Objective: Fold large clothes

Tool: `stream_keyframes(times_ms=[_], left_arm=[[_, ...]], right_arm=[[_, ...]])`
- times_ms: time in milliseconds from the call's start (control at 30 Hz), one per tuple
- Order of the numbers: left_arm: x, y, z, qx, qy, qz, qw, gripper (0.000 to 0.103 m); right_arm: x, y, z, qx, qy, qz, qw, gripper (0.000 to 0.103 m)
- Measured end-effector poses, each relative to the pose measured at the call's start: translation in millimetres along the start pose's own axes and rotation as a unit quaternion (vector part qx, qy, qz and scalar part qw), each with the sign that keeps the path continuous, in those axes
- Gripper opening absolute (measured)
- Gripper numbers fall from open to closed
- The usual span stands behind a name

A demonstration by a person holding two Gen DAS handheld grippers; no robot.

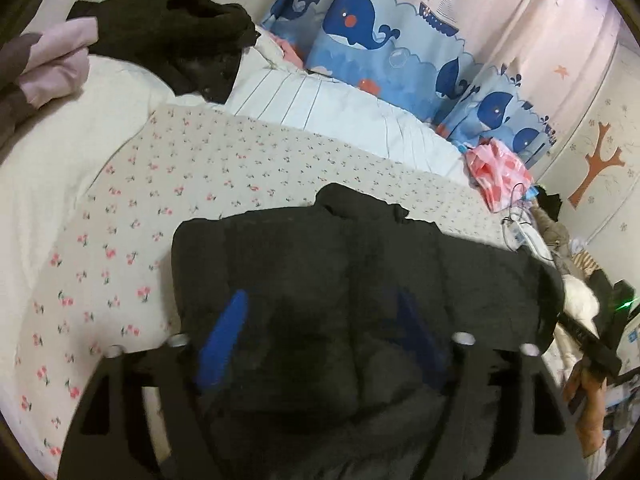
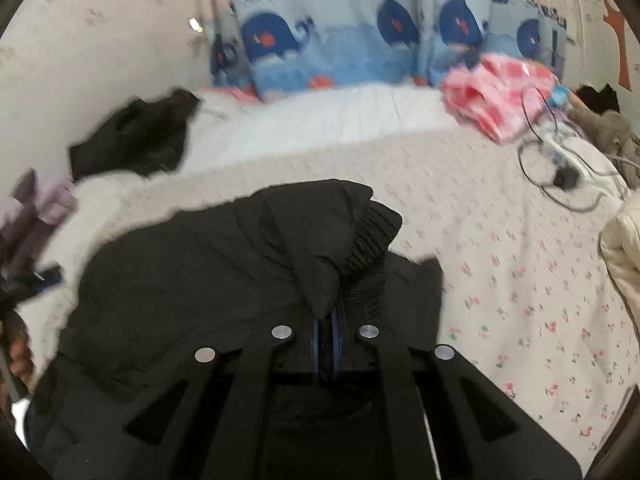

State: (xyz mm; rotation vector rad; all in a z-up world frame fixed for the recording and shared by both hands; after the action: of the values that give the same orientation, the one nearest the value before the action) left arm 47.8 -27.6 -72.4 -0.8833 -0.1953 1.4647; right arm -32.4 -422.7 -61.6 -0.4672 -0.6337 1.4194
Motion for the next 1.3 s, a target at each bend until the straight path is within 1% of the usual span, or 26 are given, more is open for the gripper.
stream_keyframes(times_ms=[33,67,100,133,200,267,300,333,367,400,467,500,567,600,667,733,800,867,967,1000,1067,1100,1133,1200,1267,1300], left_arm=[[0,5,-17,0.026,-0.006,-0.001,0.9996,0.076],[2,11,-32,0.053,-0.013,-0.003,0.9985,0.076],[5,17,-44,0.075,-0.026,-0.009,0.9968,0.076],[8,23,-54,0.086,-0.044,-0.017,0.9951,0.076],[9,25,-54,0.086,-0.041,-0.024,0.9951,0.076],[6,20,-44,0.070,-0.031,-0.029,0.9966,0.076],[4,16,-38,0.057,-0.029,-0.033,0.9974,0.076],[2,12,-35,0.046,-0.027,-0.037,0.9979,0.076],[0,10,-37,0.040,-0.025,-0.038,0.9982,0.076],[-1,8,-38,0.038,-0.024,-0.038,0.9983,0.077],[1,7,-50,0.044,-0.028,-0.032,0.9982,0.077],[4,8,-57,0.047,-0.030,-0.028,0.9980,0.077],[9,15,-72,0.057,-0.036,-0.024,0.9975,0.078],[11,19,-77,0.060,-0.032,-0.023,0.9974,0.078],[13,24,-83,0.067,-0.015,-0.021,0.9974,0.078],[12,26,-87,0.076,-0.025,-0.030,0.9963,0.078],[11,28,-86,0.092,-0.030,-0.034,0.9947,0.078],[13,28,-74,0.106,-0.022,-0.028,0.9937,0.078],[26,34,-34,0.102,-0.015,-0.023,0.9944,0.078],[33,39,-19,0.103,-0.020,-0.023,0.9942,0.078],[51,52,10,0.109,-0.023,-0.021,0.9935,0.078],[61,60,26,0.112,-0.025,-0.019,0.9932,0.080],[75,71,45,0.117,-0.027,-0.016,0.9927,0.082],[96,90,69,0.128,-0.020,-0.005,0.9916,0.085],[118,117,92,0.153,0.008,0.018,0.9881,0.085],[127,132,102,0.166,0.025,0.033,0.9853,0.087]], right_arm=[[-5,14,-24,0.050,-0.002,-0.005,0.999,0.011],[-11,26,-37,0.072,-0.011,-0.019,0.997,0.017],[-15,30,-39,0.071,-0.015,-0.032,0.997,0.023],[-19,32,-34,0.062,-0.016,-0.047,0.997,0.026],[-22,25,-11,0.023,0.001,-0.063,0.998,0.031],[-13,9,13,-0.035,0.017,-0.046,0.998,0.036],[-6,-2,25,-0.070,0.037,-0.028,0.996,0.048],[5,-15,37,-0.107,0.042,-0.006,0.993,0.062],[12,-25,42,-0.126,0.038,0.007,0.991,0.066],[22,-33,39,-0.131,0.033,0.021,0.991,0.070],[32,-37,11,-0.091,-0.001,0.026,0.996,0.071],[30,-32,-16,-0.052,-0.009,0.017,0.998,0.071],[20,-13,-60,0.013,0.004,0.009,1.000,0.071],[7,0,-81,0.030,-0.008,-0.010,0.999,0.070],[-7,10,-91,0.038,-0.023,-0.044,0.998,0.070],[-6,9,-91,0.047,-0.012,-0.034,0.998,0.070],[-8,8,-81,0.056,-0.002,-0.024,0.998,0.070],[-17,9,-66,0.047,0.007,-0.037,0.998,0.069],[-37,24,-37,0.062,0.026,-0.040,0.997,0.069],[-43,30,-30,0.063,0.026,-0.042,0.997,0.069],[-53,41,4,0.053,0.016,-0.053,0.997,0.070],[-57,46,18,0.047,0.012,-0.056,0.997,0.072],[-61,56,37,0.039,-0.016,-0.066,0.997,0.076],[-69,75,58,0.043,-0.071,-0.094,0.992,0.084],[-76,106,75,0.072,-0.123,-0.125,0.982,0.084],[-79,130,86,0.091,-0.148,-0.135,0.976,0.084]])
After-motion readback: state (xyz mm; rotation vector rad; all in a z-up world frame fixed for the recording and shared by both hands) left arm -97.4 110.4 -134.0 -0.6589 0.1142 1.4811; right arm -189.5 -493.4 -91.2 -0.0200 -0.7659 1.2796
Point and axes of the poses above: each gripper's, at about its wrist camera, not at the fingertips, and z roughly against the way its jaws point, x to its left, y to its underside, the point moved 5 cm from there along -z, roughly the way its jaws point, and after that the axes turned 2 degrees about z, right-handed, at the moved point
